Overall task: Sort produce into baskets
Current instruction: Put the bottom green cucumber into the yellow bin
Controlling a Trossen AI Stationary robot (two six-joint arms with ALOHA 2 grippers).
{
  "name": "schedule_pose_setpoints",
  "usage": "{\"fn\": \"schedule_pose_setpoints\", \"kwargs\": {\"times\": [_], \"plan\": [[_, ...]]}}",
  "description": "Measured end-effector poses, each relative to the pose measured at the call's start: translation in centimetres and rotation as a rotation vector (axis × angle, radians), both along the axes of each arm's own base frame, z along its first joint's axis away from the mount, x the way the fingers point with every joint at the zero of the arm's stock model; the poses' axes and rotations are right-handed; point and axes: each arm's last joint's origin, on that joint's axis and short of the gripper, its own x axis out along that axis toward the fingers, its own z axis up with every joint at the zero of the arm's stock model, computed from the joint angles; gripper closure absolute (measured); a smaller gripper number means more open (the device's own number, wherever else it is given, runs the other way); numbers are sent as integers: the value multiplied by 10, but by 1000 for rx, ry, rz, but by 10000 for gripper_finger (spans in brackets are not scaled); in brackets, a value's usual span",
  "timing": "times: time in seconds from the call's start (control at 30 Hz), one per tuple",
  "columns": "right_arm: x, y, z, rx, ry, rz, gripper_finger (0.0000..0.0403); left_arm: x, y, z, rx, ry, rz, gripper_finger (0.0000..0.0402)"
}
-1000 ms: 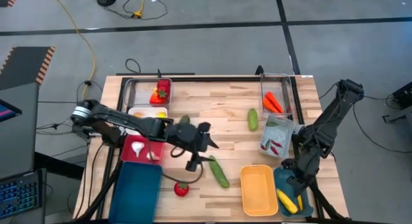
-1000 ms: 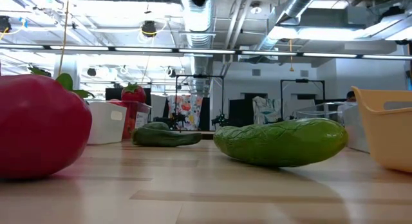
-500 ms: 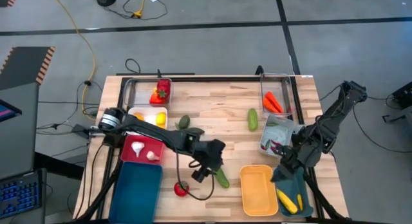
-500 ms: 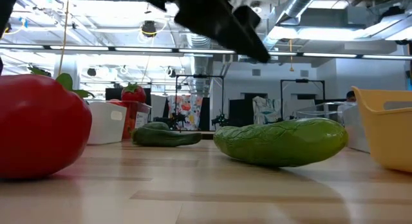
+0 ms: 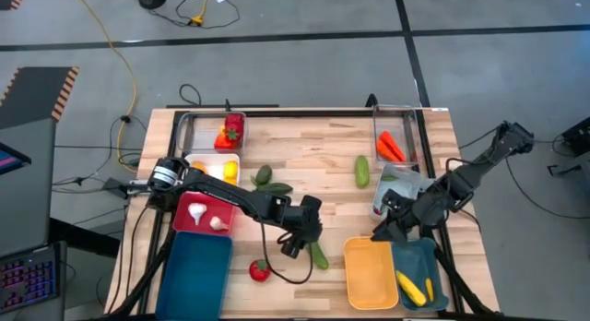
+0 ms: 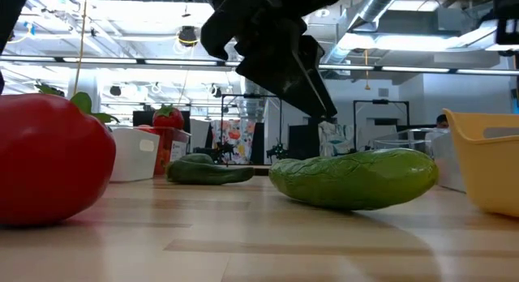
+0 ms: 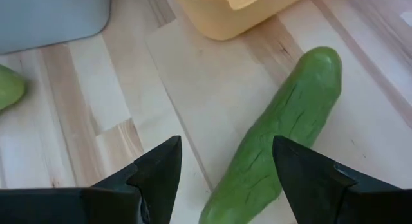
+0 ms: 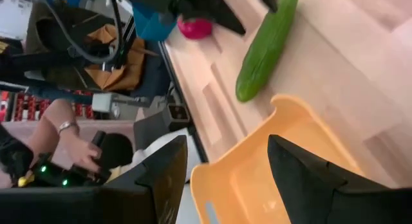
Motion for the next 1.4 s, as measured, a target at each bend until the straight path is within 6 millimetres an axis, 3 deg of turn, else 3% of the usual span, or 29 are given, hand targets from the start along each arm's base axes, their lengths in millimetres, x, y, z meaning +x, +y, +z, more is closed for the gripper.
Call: {"fn": "schedule_pose_setpoints", "kwargs": {"times": [0.23,0.63,0.9,1.23,1.4], "plan": [[7,-11,0,-12,-5,-65,159,-2,0,-1,5,21,-8,164],[13,-22,0,-141,-52,-47,159,-2,-2,-1,-10,24,-113,85],[16,-30,0,-197,-68,-54,159,-2,-2,-3,-9,29,-112,79],[22,-29,-5,-211,-41,-64,159,5,-8,-59,77,162,-159,80],[29,-26,-12,-228,-4,-59,159,6,-8,-65,93,170,-153,95]]}}
